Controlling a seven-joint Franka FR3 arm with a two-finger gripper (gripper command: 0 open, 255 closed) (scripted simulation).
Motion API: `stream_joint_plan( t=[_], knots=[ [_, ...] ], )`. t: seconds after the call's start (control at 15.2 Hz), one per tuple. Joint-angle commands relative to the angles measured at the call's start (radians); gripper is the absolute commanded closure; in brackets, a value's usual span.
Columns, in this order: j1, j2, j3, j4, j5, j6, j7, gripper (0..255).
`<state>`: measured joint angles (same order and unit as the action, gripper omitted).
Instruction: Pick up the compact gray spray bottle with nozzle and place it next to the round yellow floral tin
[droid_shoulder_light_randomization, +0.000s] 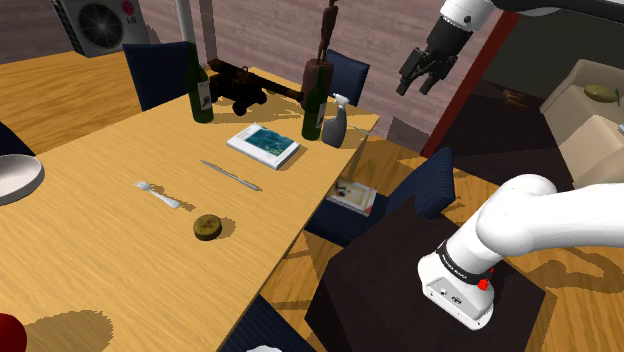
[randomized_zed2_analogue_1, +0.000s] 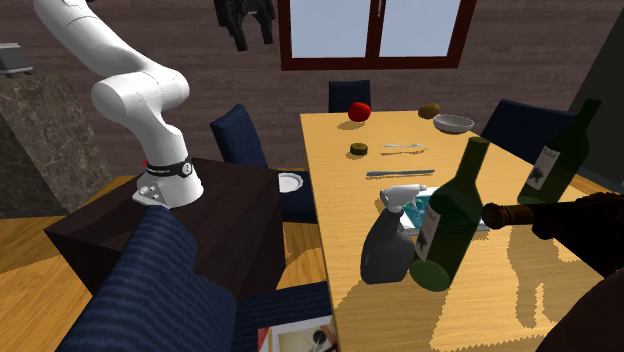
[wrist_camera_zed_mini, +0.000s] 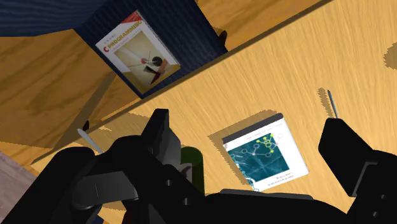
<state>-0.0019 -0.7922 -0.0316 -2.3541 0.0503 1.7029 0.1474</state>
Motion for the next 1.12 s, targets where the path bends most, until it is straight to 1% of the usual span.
stream_joint_plan(
  t=[0.0,0.26,0.53,0.79,1.06],
  knots=[
    [0.000,0.000,0.000,0.000,0.000,0.000,0.000,0],
    [0.002,0.123,-0.058,0.020,-0.025,0.088,-0.094,0],
    [0.007,0.260,-0.112,0.063,-0.037,0.167,-0.187,0],
    [0.016,0.408,-0.162,0.129,-0.032,0.233,-0.281,0],
    [0.023,0.564,-0.204,0.218,-0.010,0.282,-0.378,0]
  ],
)
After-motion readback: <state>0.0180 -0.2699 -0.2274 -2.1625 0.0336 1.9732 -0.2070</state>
